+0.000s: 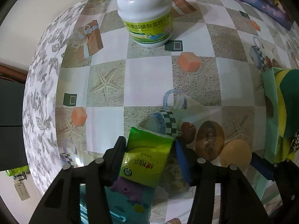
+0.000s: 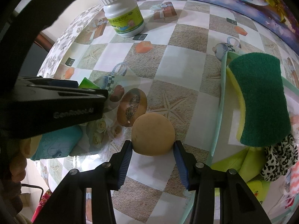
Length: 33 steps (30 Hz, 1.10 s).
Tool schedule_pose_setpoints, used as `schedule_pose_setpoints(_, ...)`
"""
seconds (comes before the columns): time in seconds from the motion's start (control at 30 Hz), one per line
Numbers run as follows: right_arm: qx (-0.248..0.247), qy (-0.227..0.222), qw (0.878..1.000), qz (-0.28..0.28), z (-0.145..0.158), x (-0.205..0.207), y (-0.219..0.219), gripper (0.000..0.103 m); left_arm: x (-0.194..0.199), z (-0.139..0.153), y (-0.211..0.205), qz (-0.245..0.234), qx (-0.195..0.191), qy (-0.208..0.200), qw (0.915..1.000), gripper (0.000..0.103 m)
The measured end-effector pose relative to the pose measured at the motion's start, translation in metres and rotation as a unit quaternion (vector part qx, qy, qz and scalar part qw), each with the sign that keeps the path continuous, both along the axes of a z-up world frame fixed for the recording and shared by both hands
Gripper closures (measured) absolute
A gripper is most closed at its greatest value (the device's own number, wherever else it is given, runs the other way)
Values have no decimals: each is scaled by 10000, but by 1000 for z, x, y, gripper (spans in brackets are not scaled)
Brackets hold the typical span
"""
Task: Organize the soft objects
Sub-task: 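Close the left tool on the green tissue pack beside the teal box, then carry the tissue pack and puff over the tray and lower them in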
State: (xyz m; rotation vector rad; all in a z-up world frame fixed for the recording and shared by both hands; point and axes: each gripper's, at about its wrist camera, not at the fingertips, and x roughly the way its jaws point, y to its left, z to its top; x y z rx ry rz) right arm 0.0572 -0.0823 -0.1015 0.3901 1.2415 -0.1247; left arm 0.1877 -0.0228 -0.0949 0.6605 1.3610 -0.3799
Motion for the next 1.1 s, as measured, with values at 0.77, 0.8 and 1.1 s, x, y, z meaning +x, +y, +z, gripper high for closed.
schedule_pose_setpoints(0.77, -84, -262, 9996, -13, 21, -2, 0, 55, -4, 52, 6, 194, -541, -377, 9976, 51)
schedule_pose_setpoints(0.8, -100, -316, 9994, -18, 26, -2, 0, 55, -5, 57, 7, 201, -601, -421, 9971, 51)
schedule_pose_setpoints(1.1, -374, -903, 9949, -236, 77, -15, -9, 55, -21, 116, 13, 215, -1205, -961, 9878, 51)
